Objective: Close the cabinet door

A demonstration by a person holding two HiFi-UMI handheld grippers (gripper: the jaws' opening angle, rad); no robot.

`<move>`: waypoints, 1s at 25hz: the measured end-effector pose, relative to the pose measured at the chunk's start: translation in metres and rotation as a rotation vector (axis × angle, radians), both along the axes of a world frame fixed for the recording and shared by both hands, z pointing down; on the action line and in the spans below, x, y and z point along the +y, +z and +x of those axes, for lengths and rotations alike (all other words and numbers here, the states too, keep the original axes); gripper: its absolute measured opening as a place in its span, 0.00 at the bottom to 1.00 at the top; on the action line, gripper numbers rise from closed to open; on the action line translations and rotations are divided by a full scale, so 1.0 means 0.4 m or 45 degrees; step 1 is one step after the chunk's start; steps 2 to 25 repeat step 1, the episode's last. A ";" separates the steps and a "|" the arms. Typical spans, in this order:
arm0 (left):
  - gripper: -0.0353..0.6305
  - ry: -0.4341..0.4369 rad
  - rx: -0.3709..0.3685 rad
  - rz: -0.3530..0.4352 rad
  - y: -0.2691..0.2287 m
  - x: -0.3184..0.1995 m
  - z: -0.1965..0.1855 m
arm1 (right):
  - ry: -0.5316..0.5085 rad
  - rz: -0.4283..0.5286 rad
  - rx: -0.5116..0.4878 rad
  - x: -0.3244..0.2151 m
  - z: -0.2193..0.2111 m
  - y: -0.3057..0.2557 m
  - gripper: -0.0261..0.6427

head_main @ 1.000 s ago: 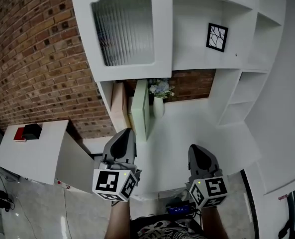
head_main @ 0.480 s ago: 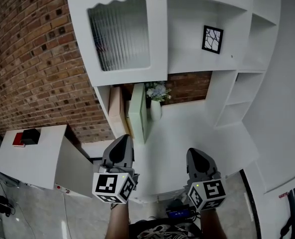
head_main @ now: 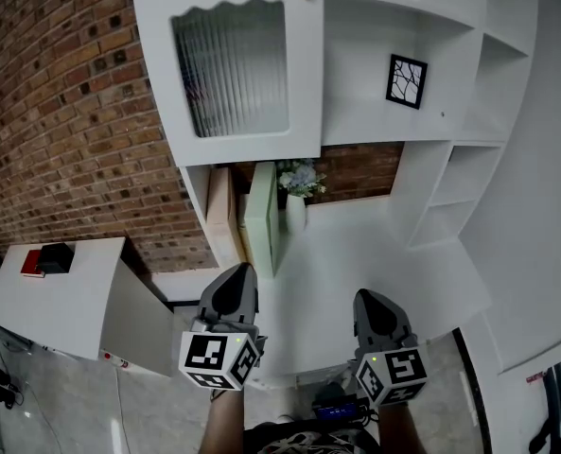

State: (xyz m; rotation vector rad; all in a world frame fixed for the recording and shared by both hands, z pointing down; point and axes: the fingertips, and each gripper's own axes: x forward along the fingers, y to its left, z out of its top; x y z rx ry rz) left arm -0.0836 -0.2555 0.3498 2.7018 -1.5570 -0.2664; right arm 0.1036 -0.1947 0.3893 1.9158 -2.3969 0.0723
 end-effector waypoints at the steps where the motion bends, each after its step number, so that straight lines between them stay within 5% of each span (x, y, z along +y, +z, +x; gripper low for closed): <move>1: 0.07 0.000 0.000 0.000 -0.001 0.000 -0.001 | 0.000 -0.003 0.008 0.000 -0.002 -0.003 0.04; 25: 0.07 0.000 0.000 0.000 -0.001 0.000 -0.001 | 0.000 -0.003 0.008 0.000 -0.002 -0.003 0.04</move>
